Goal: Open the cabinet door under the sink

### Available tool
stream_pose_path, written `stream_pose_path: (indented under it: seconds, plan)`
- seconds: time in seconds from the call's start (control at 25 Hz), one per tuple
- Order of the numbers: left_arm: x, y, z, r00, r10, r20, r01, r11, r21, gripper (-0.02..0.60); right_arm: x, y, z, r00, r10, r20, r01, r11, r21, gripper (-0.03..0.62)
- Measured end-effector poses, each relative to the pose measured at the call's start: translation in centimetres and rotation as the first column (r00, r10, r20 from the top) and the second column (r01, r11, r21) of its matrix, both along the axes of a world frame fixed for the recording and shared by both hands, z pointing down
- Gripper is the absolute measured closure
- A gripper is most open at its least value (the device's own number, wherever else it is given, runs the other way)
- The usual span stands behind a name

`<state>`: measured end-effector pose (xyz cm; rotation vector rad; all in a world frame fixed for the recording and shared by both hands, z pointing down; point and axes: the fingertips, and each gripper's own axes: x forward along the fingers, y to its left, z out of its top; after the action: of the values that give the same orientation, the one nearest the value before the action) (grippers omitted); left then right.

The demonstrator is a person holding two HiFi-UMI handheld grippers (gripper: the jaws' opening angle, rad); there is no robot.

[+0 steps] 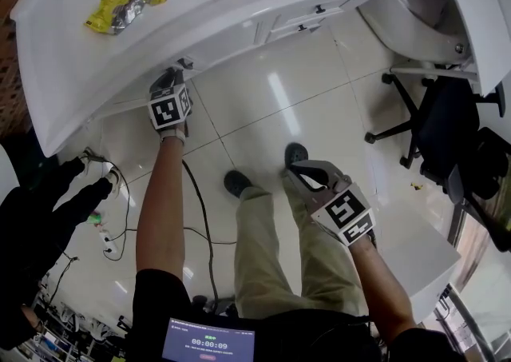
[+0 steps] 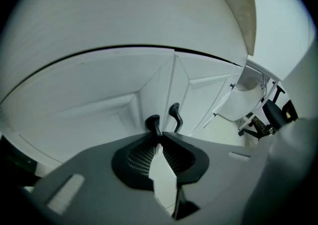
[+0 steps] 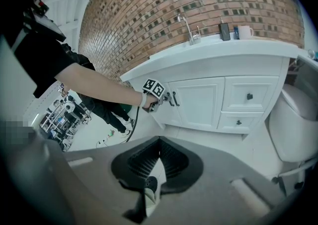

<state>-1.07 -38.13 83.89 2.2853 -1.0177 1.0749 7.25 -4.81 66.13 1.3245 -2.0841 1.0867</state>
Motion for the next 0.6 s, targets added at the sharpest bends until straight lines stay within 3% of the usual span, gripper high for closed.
stream_pose_path:
  seconds: [0.44, 0.6]
  plan:
    - [-2.5, 5.8, 0.0, 0.998, 0.059, -0.005, -0.059, 0.998, 0.008, 0.522, -2.5, -1.4, -1.2, 0.998, -0.054, 0.025, 0.053, 0.998, 0.036, 0.603]
    - [-3.6, 7.6, 0.0, 0.999, 0.034, -0.016, -0.034, 0.999, -0.002, 0.523, -3.1, -1.2, -1.4, 0.997, -0.072, 0.027, 0.07, 0.997, 0.04, 0.603]
